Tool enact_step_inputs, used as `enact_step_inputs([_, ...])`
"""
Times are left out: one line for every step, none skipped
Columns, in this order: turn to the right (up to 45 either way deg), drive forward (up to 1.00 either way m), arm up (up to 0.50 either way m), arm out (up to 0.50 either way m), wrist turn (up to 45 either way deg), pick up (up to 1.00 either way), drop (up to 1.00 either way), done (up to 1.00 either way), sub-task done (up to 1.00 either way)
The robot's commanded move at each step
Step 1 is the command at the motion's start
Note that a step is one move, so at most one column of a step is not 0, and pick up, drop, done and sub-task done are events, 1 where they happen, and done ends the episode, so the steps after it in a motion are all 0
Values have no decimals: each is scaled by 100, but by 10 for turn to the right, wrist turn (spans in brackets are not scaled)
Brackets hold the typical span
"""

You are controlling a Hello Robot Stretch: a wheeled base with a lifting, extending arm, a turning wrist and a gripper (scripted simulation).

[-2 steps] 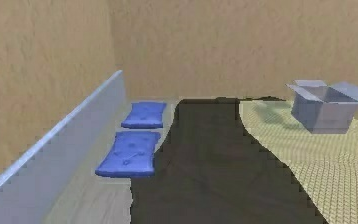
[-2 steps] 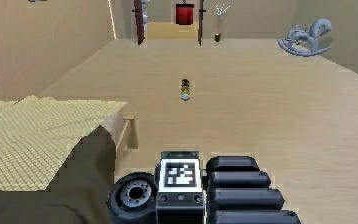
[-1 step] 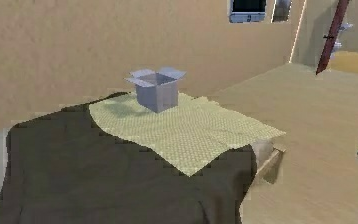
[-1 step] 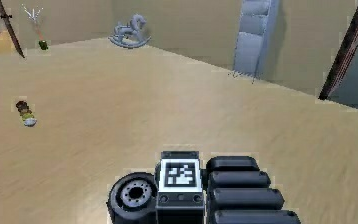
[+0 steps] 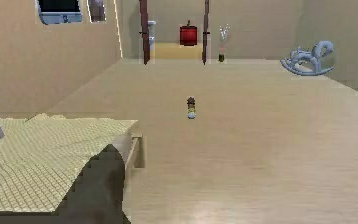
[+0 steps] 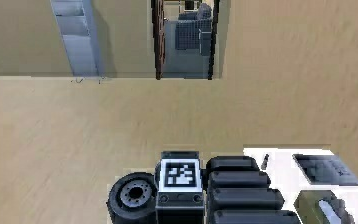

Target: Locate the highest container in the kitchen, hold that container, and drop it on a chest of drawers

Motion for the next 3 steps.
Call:
enact_step_inputs([330,0,0,0,0,0,0,0,0])
enact_step_inputs([-450,0,0,0,0,0,0,0,0])
enact_step_inputs([-450,0,0,0,0,0,0,0,0])
